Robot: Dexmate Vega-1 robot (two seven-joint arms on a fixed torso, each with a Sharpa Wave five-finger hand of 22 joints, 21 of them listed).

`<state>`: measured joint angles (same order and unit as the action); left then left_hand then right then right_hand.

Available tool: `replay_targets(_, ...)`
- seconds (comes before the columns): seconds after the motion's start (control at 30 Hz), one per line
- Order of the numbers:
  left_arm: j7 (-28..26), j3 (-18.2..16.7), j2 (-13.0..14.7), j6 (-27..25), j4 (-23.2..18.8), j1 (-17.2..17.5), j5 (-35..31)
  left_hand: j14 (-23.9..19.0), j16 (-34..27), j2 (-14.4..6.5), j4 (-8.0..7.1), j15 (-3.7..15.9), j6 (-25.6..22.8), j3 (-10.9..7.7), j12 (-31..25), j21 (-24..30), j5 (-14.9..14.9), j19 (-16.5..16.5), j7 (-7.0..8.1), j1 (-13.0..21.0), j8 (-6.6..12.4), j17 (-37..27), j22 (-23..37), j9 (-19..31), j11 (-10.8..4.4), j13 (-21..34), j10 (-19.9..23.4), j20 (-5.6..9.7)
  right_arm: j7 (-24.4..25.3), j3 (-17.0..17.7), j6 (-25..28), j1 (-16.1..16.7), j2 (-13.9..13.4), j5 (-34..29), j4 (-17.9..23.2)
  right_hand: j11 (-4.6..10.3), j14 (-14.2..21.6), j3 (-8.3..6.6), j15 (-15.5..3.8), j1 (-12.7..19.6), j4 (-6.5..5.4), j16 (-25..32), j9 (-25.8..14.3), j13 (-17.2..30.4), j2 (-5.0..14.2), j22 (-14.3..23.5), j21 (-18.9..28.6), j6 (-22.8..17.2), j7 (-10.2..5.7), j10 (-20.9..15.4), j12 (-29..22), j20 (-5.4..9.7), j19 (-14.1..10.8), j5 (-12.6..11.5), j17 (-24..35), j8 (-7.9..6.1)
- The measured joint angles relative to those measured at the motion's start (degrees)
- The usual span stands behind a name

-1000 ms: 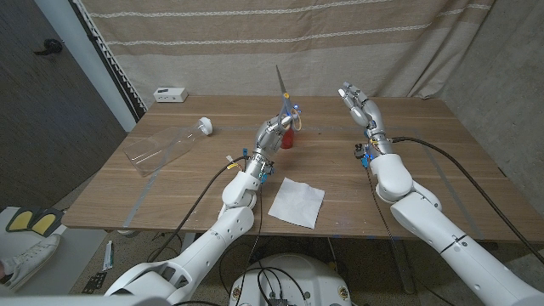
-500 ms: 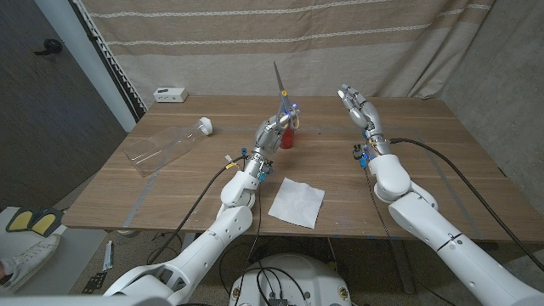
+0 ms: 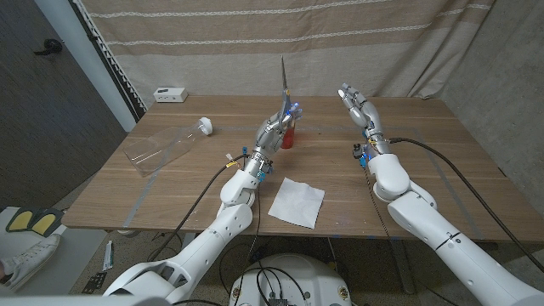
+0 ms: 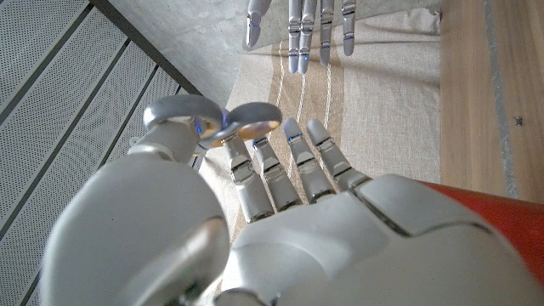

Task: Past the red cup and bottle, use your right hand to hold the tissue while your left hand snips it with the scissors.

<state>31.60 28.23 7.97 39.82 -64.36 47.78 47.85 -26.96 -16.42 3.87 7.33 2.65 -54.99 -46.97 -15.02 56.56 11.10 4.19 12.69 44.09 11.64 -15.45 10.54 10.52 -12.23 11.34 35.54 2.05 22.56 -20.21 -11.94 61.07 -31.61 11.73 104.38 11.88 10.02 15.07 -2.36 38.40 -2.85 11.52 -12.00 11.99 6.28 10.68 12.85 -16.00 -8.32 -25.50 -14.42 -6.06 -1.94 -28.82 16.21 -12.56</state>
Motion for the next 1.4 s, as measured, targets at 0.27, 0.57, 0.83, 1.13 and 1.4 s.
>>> replay_targets(0.27, 1.6, -0.4, -0.6, 0.2, 0.9, -0.5, 0.8, -1.0, 0.0, -1.7, -0.79, 0.03, 0.7, -0.75, 0.5, -0.4, 0.0, 0.5, 0.11, -1.4, -0.08, 0.0, 0.0, 0.3, 0.44, 0.0, 2.1, 0.1, 0.5, -0.3, 0.3, -0.5, 0.2, -0.8, -0.1, 0.09, 0.0, 0.23, 0.0, 0.0, 0.23, 0.0, 0.0, -0.3, 0.0, 0.0, 0.0, -0.1, -0.08, -0.1, 0.0, -0.31, 0.3, 0.0, -0.3, 0.0)
replay_targets(0.57, 3.6, -0.9, -1.3, 0.2, 2.1, -1.2, 1.8, -1.1, 0.8, -2.4, -0.62, 0.12, 2.4, -0.92, 1.0, -0.4, -0.1, 0.5, 0.0, -2.2, -0.41, 0.4, 0.0, 0.3, 0.57, 0.0, 2.3, 0.1, 1.2, -0.5, 1.1, -0.8, 0.2, -1.8, 0.0, 0.09, 0.0, 0.24, 0.0, 0.0, 0.24, 0.0, 0.0, -0.3, 0.0, 0.0, -0.4, -0.1, -0.08, -0.1, 0.0, -0.62, 0.6, -0.2, -0.3, 0.0)
replay_targets(0.83, 4.0, -1.4, -1.5, -0.7, 2.0, -1.1, 2.6, -2.4, 1.0, -1.3, 1.25, 0.2, 2.4, -2.8, 1.2, -1.3, -0.2, 1.4, 0.0, -1.7, 0.05, 0.8, 0.0, 0.6, 1.71, 0.3, 3.4, -0.03, 1.7, -0.7, 1.8, -1.1, 0.2, -2.8, 0.5, 0.09, 0.0, 0.24, 0.0, 0.0, 0.24, 0.0, 0.0, -0.3, 0.0, 0.0, -0.4, -0.6, 0.03, -0.1, 0.0, -0.61, 0.6, -0.2, -0.3, 0.0)
replay_targets(1.13, 3.3, -1.8, -1.3, -2.5, 1.0, -0.6, 3.3, -3.3, 1.2, 2.8, 2.97, 0.23, 1.5, -3.18, 1.2, -1.8, -0.1, 1.8, -0.38, 2.5, 1.11, 0.8, 0.0, 0.6, 0.34, 0.8, 6.6, 0.29, 2.0, -1.1, 2.1, -1.6, 0.4, -3.6, 0.6, -0.12, 0.0, 0.24, 0.0, 0.0, 0.24, 0.0, 0.0, -0.3, 0.0, 0.0, -0.4, -0.8, -0.18, -0.3, 0.0, -0.6, 0.6, -0.2, -0.5, 0.0)
replay_targets(1.4, 2.9, -2.0, -1.0, -5.2, -0.1, -0.2, 4.4, -5.2, 1.1, 4.1, 1.78, 0.11, -3.0, -2.25, 1.4, -1.8, -0.1, 2.1, -0.51, 3.9, 2.78, 0.4, 0.5, 0.7, 0.36, 1.3, 8.9, 0.0, 2.2, -1.2, 2.1, -2.1, 0.6, -3.9, 0.6, -0.33, 0.0, 0.24, 0.0, 0.0, 0.24, 0.0, 0.3, -0.3, 0.0, 0.0, -0.4, -0.8, -0.18, -0.5, -0.2, -0.6, 0.6, -0.2, -0.5, 0.0)
